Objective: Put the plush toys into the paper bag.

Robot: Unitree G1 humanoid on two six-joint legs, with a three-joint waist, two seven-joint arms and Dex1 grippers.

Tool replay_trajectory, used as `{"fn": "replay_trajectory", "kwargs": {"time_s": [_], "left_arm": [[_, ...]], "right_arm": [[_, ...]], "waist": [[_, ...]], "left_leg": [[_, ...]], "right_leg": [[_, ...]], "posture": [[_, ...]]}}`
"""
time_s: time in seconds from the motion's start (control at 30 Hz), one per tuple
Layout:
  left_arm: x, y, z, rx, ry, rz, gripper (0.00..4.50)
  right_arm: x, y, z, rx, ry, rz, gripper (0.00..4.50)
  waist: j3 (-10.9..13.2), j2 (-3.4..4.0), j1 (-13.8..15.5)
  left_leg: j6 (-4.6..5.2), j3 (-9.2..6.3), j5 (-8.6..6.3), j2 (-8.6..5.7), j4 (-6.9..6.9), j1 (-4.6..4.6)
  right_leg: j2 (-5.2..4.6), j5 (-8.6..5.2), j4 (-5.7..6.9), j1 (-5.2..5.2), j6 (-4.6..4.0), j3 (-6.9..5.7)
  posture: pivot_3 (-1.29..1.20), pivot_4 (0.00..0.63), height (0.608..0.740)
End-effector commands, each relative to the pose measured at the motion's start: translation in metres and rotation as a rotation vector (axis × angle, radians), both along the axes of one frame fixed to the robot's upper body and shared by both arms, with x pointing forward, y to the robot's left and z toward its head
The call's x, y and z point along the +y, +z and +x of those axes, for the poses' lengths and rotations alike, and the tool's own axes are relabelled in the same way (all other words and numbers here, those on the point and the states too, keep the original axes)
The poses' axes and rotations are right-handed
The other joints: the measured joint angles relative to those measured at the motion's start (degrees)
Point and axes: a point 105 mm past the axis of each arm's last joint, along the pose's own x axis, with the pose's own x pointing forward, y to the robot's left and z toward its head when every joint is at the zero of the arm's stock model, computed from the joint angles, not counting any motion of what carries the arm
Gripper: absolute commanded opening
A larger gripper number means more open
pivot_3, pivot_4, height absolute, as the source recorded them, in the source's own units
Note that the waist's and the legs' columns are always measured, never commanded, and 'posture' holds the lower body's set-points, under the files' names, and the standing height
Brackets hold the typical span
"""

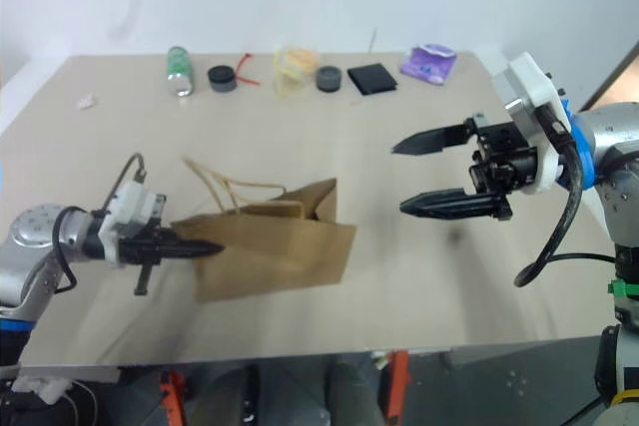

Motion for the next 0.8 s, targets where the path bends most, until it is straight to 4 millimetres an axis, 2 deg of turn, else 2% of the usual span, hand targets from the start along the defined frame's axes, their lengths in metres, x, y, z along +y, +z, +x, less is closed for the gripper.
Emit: {"fn": "replay_trajectory", "kwargs": {"time_s": [0.03,0.17,0.2,0.27,0.33,0.43,0.5,0.57,0.63,0.73,0.8], "left_arm": [[-0.002,0.012,-0.009,-0.038,-0.025,-0.002,2.12],[-0.003,0.043,-0.016,-0.045,0.012,-0.052,4.14],[-0.002,0.053,-0.018,-0.044,0.032,-0.076,4.40],[0.003,0.067,-0.023,-0.024,0.070,-0.105,4.40],[0.017,0.080,-0.024,0.031,0.159,-0.129,4.40],[0.049,0.095,-0.015,0.013,0.355,-0.174,4.40],[0.080,0.100,-0.001,-0.003,0.541,-0.213,4.40],[0.110,0.098,0.011,-0.022,0.701,-0.226,4.40],[0.132,0.088,0.019,-0.038,0.819,-0.166,4.40],[0.147,0.076,0.020,-0.026,0.880,-0.111,4.40],[0.148,0.072,0.018,-0.023,0.879,-0.110,4.40]], "right_arm": [[0.000,0.006,-0.003,-0.034,0.011,0.017,4.50],[0.000,0.004,0.001,-0.022,-0.001,0.029,4.50],[-0.001,0.003,0.002,-0.016,-0.010,0.033,4.50],[-0.003,0.000,0.005,-0.005,-0.028,0.041,4.50],[-0.006,-0.004,0.008,0.010,-0.048,0.048,4.50],[-0.011,-0.010,0.017,0.037,-0.109,0.050,4.50],[-0.017,-0.015,0.028,0.065,-0.181,0.051,4.50],[-0.024,-0.023,0.040,0.095,-0.255,0.048,4.50],[-0.033,-0.035,0.055,0.111,-0.343,0.032,4.50],[-0.047,-0.057,0.069,0.122,-0.450,-0.024,4.50],[-0.051,-0.061,0.074,0.128,-0.481,-0.015,4.50]], "waist": [[0.00,0.00,-0.01],[0.01,-0.02,-0.01],[0.01,-0.01,-0.01],[0.01,-0.02,-0.03],[0.02,-0.03,-0.08],[0.04,0.00,-0.15],[0.04,-0.01,-0.09],[0.04,0.00,-0.09],[0.03,-0.02,-0.10],[0.03,-0.04,-0.10],[0.04,-0.04,-0.08]], "left_leg": [[0.00,0.00,0.00,0.00,0.00,0.00],[0.00,-0.01,0.00,0.01,0.02,0.00],[0.00,-0.03,0.00,0.02,0.05,-0.01],[0.00,-0.02,0.00,0.01,0.07,-0.01],[0.01,-0.02,0.00,0.01,0.08,0.01],[0.01,-0.02,-0.01,0.03,0.09,0.03],[0.01,-0.03,0.00,0.02,0.10,0.06],[0.01,-0.03,0.00,0.03,0.11,0.10],[0.01,-0.02,0.00,0.02,0.14,0.12],[0.00,0.02,-0.02,0.02,0.15,0.10],[-0.05,0.06,-0.04,0.01,0.14,0.01]], "right_leg": [[0.00,0.00,0.00,0.00,0.00,0.00],[0.01,0.00,0.02,0.00,0.00,0.00],[0.02,0.00,0.03,0.00,0.00,-0.01],[0.01,0.00,0.04,0.01,0.01,0.00],[0.01,0.00,0.05,0.02,0.01,0.00],[0.04,0.00,0.08,0.00,0.01,-0.01],[0.04,0.00,0.09,0.01,0.00,-0.02],[0.04,0.00,0.11,0.04,0.00,-0.03],[0.03,0.01,0.11,0.05,-0.01,-0.03],[0.00,0.01,0.10,0.03,-0.01,-0.02],[-0.04,0.01,0.10,-0.04,-0.01,-0.01]], "posture": [[0.00,0.150,0.740],[0.00,0.150,0.740],[0.00,0.150,0.740],[0.00,0.150,0.740],[0.00,0.150,0.740],[0.00,0.150,0.740],[0.00,0.150,0.740],[0.00,0.150,0.740],[0.00,0.150,0.740],[0.00,0.150,0.740],[0.00,0.150,0.740]]}}
